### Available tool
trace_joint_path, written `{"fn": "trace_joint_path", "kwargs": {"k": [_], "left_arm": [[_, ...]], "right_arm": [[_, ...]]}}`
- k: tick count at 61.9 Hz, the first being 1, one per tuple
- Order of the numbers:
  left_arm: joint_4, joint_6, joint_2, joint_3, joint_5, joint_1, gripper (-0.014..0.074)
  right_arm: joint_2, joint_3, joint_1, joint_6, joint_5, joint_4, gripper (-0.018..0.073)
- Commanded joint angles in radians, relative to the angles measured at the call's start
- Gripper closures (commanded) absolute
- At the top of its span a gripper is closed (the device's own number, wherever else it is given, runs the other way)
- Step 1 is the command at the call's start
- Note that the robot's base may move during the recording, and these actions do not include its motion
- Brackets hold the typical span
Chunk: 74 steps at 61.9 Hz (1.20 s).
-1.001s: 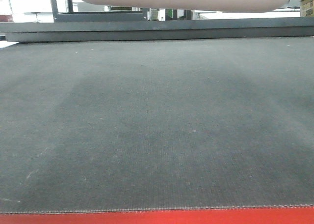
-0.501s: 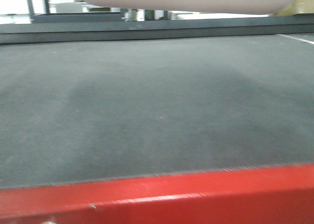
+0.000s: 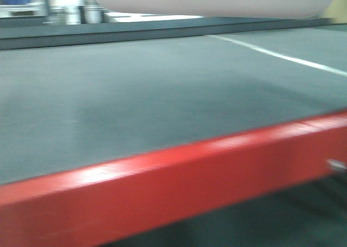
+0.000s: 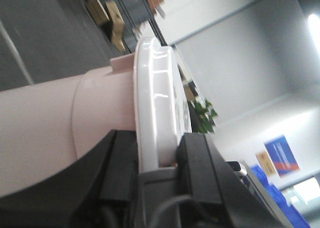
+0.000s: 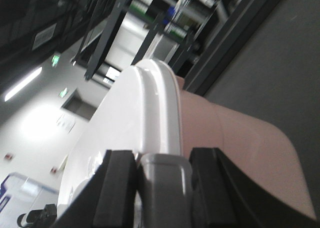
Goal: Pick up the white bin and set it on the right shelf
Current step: 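Drive away from the table carrying the bin in both grippers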
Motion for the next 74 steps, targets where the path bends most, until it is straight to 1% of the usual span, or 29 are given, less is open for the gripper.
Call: {"fn": "trace_joint_path", "kwargs": {"k": [1,74], "left_arm": [[-0.096,0.019,-0.048,-0.037,0.311,-0.049,0.0722],[-0.096,0.019,-0.048,-0.037,0.311,-0.049,0.0722]], "right_arm": [[-0.039,-0.04,0.029,-0.008,0.126,0.097,0.0491],[-0.039,-0.04,0.029,-0.008,0.123,0.097,0.0491]]}}
